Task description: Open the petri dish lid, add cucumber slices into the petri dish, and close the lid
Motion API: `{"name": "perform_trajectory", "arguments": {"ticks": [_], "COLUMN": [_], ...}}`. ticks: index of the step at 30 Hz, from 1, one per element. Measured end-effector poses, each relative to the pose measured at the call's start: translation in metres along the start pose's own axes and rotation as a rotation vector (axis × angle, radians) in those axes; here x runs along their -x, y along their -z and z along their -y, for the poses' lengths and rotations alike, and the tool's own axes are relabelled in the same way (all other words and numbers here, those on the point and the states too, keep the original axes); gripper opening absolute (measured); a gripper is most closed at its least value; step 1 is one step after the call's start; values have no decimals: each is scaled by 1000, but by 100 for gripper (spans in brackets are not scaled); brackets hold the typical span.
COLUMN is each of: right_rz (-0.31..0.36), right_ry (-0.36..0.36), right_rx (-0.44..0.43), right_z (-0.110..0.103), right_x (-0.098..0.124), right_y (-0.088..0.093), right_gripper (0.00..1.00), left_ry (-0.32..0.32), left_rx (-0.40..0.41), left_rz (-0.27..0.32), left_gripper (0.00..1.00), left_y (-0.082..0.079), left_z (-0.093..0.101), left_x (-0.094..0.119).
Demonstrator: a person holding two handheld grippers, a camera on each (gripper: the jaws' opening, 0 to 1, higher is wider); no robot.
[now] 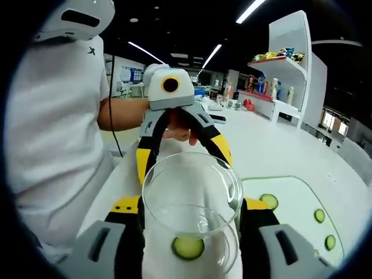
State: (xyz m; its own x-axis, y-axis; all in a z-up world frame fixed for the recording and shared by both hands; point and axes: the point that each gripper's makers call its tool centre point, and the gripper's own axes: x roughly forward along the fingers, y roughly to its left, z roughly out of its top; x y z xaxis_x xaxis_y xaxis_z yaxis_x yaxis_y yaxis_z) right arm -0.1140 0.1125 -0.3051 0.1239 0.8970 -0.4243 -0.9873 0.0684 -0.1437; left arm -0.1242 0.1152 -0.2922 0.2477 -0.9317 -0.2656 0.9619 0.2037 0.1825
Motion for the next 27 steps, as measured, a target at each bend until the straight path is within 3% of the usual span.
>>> {"name": "perform_trajectory", "arguments": {"ticks": [27], "right_rz": [-17], "right_ry": [21], "right_rx": [-18], "right_z": [4], "right_x": [19], "right_y": [12], "right_gripper": [65], "left_ry": [34], "left_rx": [11], "left_rz": [17], "left_gripper": [62], "left_y": [-4], "left_z": [2], "left_x": [-18]}}
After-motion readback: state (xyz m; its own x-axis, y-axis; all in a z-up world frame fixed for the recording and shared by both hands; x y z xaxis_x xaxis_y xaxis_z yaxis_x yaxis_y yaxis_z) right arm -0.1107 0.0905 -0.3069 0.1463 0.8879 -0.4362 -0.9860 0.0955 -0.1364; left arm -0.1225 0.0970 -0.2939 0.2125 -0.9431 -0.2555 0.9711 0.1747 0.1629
